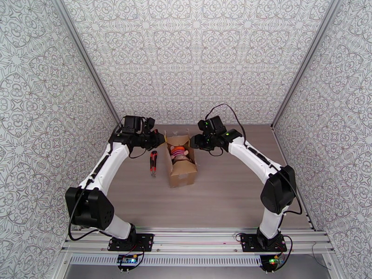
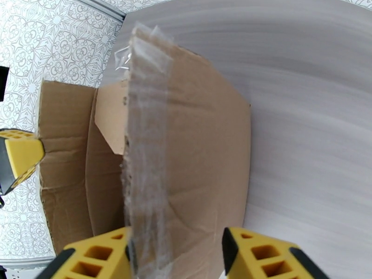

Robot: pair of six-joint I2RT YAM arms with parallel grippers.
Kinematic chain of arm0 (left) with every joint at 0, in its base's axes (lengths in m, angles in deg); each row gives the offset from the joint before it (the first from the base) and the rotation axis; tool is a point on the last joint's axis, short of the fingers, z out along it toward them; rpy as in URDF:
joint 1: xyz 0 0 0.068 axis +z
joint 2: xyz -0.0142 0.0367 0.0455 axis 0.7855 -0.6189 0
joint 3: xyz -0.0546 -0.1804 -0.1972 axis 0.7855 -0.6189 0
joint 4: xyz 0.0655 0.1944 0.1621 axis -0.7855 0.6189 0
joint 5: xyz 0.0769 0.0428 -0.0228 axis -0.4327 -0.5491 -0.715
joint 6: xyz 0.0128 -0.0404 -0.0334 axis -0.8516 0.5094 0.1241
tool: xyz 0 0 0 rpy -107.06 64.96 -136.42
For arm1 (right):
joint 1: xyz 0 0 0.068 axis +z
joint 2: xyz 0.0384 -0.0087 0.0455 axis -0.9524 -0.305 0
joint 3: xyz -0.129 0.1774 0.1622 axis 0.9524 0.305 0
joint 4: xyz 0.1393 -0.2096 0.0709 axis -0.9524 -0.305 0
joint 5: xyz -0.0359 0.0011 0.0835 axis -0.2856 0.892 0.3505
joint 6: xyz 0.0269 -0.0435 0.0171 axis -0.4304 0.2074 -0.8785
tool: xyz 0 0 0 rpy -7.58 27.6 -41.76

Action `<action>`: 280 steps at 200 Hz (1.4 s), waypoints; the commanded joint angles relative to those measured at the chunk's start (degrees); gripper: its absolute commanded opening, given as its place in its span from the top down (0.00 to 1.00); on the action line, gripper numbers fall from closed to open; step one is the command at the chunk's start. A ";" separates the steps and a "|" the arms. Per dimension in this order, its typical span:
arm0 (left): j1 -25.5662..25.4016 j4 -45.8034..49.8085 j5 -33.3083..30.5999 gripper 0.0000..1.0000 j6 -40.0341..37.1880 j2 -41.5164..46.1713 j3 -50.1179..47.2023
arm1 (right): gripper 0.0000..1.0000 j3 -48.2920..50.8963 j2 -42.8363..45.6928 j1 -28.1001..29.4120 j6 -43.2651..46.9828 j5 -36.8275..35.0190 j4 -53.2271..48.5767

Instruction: Unpack the express box

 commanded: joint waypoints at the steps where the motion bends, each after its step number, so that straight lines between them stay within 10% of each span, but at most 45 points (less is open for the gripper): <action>1: -0.77 -0.28 -1.31 1.00 -3.39 -0.42 4.81 | 0.57 0.91 -0.22 -0.56 0.49 3.30 1.00; 153: -4.42 -4.66 -5.83 1.00 -16.66 6.13 2.42 | 0.74 19.24 11.48 -1.86 2.88 3.10 21.00; 280: -12.77 8.58 -19.08 1.00 -19.29 -0.24 15.59 | 0.35 14.06 21.79 -1.65 18.40 -9.58 20.63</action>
